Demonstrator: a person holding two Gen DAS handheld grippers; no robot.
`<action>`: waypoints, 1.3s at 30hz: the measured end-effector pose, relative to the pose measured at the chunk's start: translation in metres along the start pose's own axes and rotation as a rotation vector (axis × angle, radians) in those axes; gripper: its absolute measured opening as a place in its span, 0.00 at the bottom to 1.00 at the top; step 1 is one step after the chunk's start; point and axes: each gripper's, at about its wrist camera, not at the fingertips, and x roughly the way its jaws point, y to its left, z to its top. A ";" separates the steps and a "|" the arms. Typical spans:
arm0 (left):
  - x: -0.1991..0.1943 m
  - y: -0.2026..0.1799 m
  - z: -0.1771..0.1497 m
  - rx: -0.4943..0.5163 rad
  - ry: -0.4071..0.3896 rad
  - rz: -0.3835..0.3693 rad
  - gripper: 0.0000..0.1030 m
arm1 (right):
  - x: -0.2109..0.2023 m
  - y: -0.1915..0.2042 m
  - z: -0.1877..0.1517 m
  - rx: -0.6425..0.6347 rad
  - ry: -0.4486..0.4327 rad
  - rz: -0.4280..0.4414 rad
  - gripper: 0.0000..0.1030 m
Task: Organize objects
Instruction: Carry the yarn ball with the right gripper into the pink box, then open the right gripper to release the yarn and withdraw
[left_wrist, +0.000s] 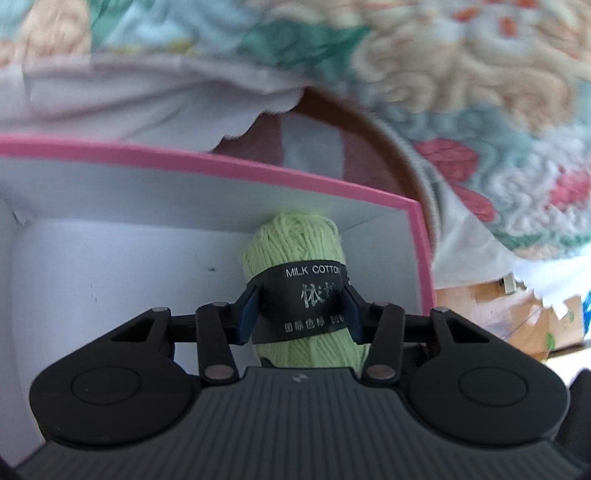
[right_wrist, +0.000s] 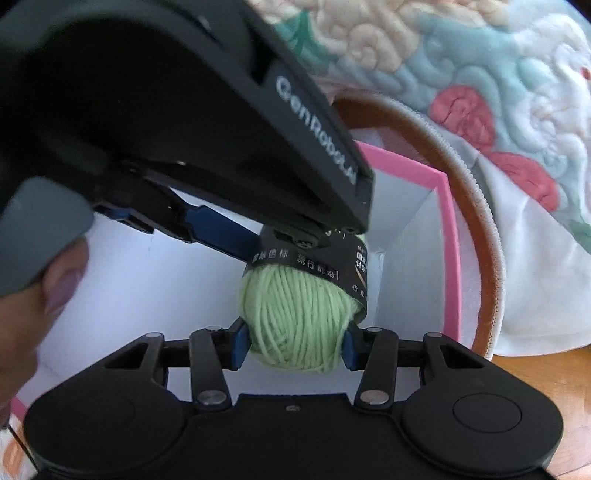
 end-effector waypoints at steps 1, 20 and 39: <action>0.002 0.001 0.000 -0.003 0.003 -0.009 0.44 | -0.003 0.000 -0.002 -0.019 0.005 0.001 0.51; 0.030 -0.050 -0.004 0.135 0.010 0.075 0.43 | -0.002 -0.003 -0.016 -0.086 -0.059 -0.112 0.16; -0.098 -0.094 -0.032 0.232 -0.022 0.271 0.58 | -0.121 -0.067 -0.037 0.129 -0.136 0.209 0.30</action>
